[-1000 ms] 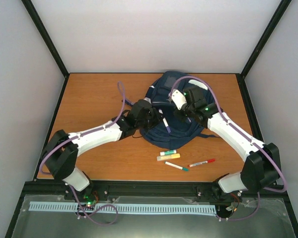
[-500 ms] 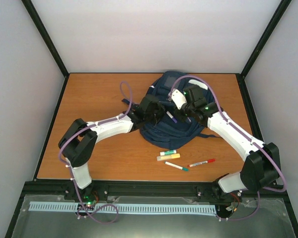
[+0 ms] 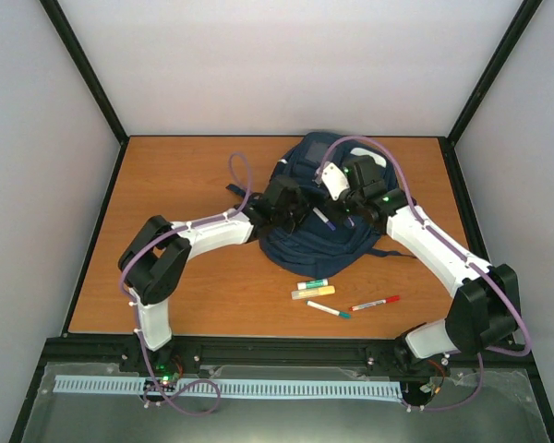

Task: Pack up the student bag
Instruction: Place the stationery in the student bag, then move the stationery to the center of the board.

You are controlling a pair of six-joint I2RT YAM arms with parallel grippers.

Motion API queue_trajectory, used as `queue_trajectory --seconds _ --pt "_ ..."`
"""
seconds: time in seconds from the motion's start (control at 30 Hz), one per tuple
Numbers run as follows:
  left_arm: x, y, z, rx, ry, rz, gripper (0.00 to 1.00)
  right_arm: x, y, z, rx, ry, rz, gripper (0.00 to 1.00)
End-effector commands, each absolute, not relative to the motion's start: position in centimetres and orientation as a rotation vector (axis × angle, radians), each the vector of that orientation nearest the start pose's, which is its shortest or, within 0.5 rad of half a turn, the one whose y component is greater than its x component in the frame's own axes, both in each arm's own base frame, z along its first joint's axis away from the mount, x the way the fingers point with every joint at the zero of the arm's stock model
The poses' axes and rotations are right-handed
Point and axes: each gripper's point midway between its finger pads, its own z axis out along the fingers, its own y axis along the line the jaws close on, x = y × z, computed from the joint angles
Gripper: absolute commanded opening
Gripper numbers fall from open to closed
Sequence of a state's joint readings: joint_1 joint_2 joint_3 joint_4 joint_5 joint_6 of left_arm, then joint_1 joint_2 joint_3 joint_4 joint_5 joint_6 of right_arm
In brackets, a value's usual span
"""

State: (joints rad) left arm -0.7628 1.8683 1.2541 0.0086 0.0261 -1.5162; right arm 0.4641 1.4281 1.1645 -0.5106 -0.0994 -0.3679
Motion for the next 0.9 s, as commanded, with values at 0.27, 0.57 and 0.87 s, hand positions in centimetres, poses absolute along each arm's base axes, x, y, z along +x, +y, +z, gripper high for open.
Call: queue_trajectory --seconds 0.27,0.57,0.87 --pt "31.0 -38.5 22.9 -0.273 2.63 -1.419 1.0 36.5 20.0 22.5 -0.942 2.047 0.212 0.03" --pt "21.8 -37.0 30.9 0.38 2.705 -1.678 0.93 36.0 20.6 21.6 -0.942 2.074 0.283 0.03" --pt "24.7 -34.8 41.0 0.37 2.465 -1.628 1.0 36.0 20.5 21.4 -0.949 2.081 0.275 0.03"
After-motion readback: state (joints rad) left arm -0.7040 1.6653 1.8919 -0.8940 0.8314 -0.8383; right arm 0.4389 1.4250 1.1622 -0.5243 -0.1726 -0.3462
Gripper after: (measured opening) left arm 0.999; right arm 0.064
